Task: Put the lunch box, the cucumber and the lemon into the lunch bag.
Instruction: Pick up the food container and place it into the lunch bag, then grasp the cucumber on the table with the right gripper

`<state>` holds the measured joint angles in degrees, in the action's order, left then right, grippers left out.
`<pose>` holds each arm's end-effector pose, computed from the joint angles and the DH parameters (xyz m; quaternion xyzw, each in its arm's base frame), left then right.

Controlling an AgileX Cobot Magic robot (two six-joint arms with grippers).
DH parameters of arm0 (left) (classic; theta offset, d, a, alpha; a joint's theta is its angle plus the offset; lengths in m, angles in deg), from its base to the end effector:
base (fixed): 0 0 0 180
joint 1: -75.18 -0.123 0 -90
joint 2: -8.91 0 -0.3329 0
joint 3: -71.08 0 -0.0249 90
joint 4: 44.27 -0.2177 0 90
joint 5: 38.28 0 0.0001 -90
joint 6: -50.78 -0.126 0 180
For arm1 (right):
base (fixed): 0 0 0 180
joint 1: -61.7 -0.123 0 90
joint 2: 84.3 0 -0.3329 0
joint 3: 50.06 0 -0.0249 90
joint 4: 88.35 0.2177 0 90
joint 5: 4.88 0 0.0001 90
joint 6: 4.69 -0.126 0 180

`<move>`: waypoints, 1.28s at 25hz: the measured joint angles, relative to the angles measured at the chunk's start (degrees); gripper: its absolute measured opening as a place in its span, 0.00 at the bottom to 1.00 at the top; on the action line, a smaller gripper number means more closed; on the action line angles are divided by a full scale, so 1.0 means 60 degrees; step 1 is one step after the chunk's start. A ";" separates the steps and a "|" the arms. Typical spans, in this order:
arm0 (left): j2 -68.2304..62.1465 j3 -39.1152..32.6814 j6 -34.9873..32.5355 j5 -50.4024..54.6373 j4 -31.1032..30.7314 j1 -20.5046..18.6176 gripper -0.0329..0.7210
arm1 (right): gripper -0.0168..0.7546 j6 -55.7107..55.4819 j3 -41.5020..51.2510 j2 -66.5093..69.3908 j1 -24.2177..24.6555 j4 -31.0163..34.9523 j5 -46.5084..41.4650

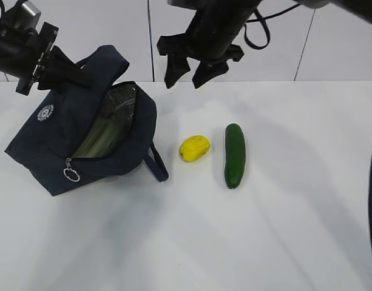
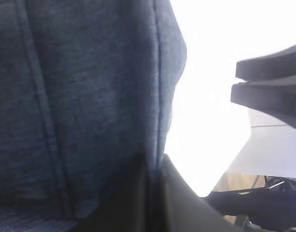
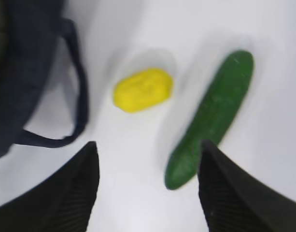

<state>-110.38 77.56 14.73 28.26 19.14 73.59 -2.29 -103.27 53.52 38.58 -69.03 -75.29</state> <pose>0.4020 -0.0923 0.2848 0.0548 0.8737 -0.4559 0.1605 0.4569 0.2378 0.2842 -0.1924 0.9433 0.2021 0.1798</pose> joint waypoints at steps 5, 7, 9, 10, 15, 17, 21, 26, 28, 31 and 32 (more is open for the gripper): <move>0.0000 0.0000 0.0000 0.0022 0.0000 0.0000 0.04 | 0.64 -0.0734 0.1584 -0.1222 0.0000 -0.1472 -0.0062; 0.0000 0.0000 0.0000 0.0022 -0.0018 0.0000 0.04 | 0.64 -0.1145 0.2093 -0.1455 0.0000 -0.2042 -0.0081; 0.0000 0.0000 0.0000 0.0045 -0.0032 0.0000 0.04 | 0.64 -0.1540 0.2499 -0.1493 0.0000 -0.2397 -0.0104; 0.0000 0.0000 0.0000 0.0043 -0.0032 0.0000 0.04 | 0.64 -0.1620 0.2645 -0.1493 0.0000 -0.2483 -0.0104; 0.0000 0.0000 0.0000 0.0082 -0.0032 0.0000 0.04 | 0.64 -0.2114 0.3130 -0.1493 0.0000 -0.2999 -0.0104; 0.0000 0.0000 0.0000 0.0104 -0.0032 0.0000 0.04 | 0.64 -0.2464 0.3168 -0.1493 0.0000 -0.3619 -0.0104; 0.0000 0.0000 0.0000 0.0126 -0.0038 0.0000 0.04 | 0.64 -0.2785 0.3168 -0.1381 0.0000 -0.4286 -0.0104; 0.0000 0.0000 0.0000 0.0126 -0.0038 0.0000 0.04 | 0.64 -0.3114 0.3168 -0.0626 0.0000 -0.4317 -0.0069; 0.0000 0.0000 0.0000 0.0126 -0.0038 0.0000 0.04 | 0.64 -0.3283 0.3168 -0.0352 0.0000 -0.4317 -0.0037; 0.0000 0.0000 0.0000 0.0126 -0.0038 0.0000 0.04 | 0.64 -0.3567 0.3168 -0.0023 0.0000 -0.4317 -0.0013; 0.0000 0.0000 0.0000 0.0126 -0.0054 0.0000 0.04 | 0.64 -0.3665 0.3168 0.0066 0.0000 -0.4317 -0.0003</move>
<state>-110.38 77.56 14.73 29.02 18.82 73.59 -24.28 -84.27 53.92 38.58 -94.94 -75.31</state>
